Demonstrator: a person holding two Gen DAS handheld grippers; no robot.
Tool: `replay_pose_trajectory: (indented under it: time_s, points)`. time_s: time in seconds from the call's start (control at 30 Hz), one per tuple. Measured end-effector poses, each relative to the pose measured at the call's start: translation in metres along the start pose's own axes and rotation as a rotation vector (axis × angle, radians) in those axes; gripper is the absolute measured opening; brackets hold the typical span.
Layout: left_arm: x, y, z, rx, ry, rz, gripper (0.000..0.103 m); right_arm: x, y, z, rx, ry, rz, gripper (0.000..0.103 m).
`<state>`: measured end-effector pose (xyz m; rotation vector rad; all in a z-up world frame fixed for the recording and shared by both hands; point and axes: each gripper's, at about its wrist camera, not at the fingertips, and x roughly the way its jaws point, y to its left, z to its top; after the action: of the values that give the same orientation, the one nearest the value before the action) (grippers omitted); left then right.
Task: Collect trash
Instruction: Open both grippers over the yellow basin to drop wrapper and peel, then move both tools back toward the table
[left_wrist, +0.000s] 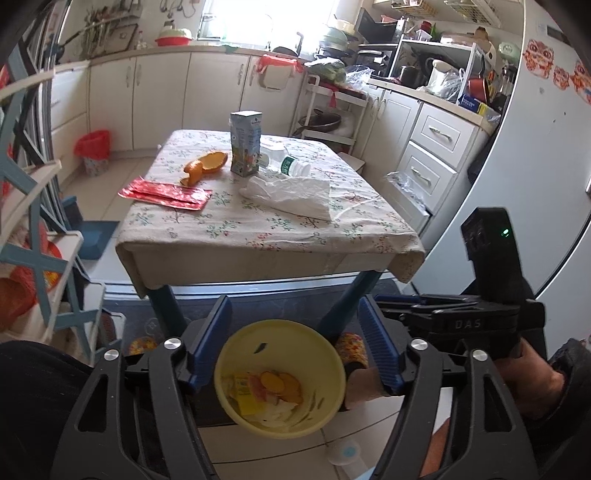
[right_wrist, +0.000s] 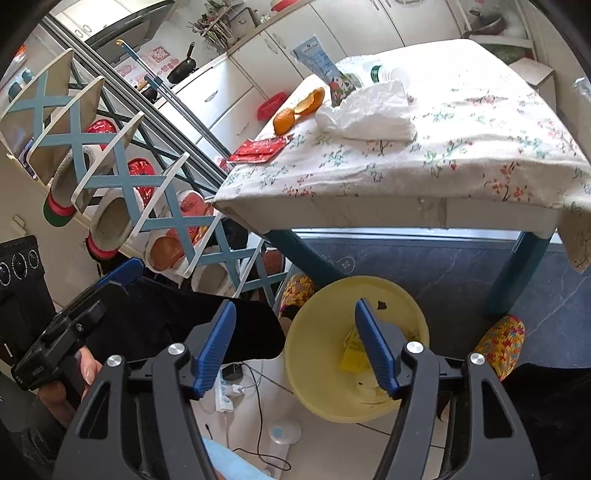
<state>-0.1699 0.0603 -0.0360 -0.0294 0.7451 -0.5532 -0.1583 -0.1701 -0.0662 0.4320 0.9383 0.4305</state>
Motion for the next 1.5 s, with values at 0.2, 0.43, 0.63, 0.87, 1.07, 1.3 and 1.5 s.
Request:
replay_pose_trajectory:
  time_s: [0.2,0.43,0.63,0.87,1.07,1.3,1.5]
  points:
    - [-0.002,-0.004,0.002,0.021,-0.011,0.04,0.075,-0.021,0.018,0.003,-0.113,-0.122,-0.09,0.076]
    - [-0.002,-0.004,0.002,0.025,-0.013,0.061,0.078,-0.039,0.033,0.005,-0.201,-0.242,-0.161,0.09]
    - [-0.001,-0.005,0.002,0.027,-0.01,0.075,0.081,-0.047,0.035,0.01,-0.209,-0.287,-0.181,0.095]
    - [0.004,-0.005,0.004,0.033,0.003,0.096,0.083,-0.045,0.036,0.018,-0.224,-0.286,-0.196,0.095]
    - [0.009,-0.005,0.004,0.031,0.014,0.109,0.084,-0.045,0.033,0.019,-0.208,-0.283,-0.198,0.095]
    - [0.013,-0.002,0.01,0.026,0.02,0.121,0.085,-0.045,0.035,0.028,-0.223,-0.284,-0.213,0.095]
    - [0.019,0.011,0.017,-0.03,0.022,0.127,0.086,-0.042,0.032,0.043,-0.231,-0.301,-0.225,0.096]
